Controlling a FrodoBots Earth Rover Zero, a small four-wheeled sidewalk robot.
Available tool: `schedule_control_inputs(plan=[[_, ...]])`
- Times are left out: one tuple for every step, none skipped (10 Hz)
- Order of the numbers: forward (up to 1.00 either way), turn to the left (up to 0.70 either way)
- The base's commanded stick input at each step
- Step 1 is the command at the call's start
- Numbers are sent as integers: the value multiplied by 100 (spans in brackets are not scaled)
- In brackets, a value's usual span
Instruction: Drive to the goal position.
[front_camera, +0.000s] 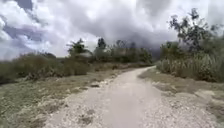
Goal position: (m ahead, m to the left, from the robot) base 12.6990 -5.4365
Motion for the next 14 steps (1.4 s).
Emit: schedule_control_inputs(plan=[[85,-6],[85,0],[85,0],[85,0],[85,0],[85,0],[85,0],[85,0],[85,0],[85,0],[85,0],[85,0],[85,0],[85,0]])
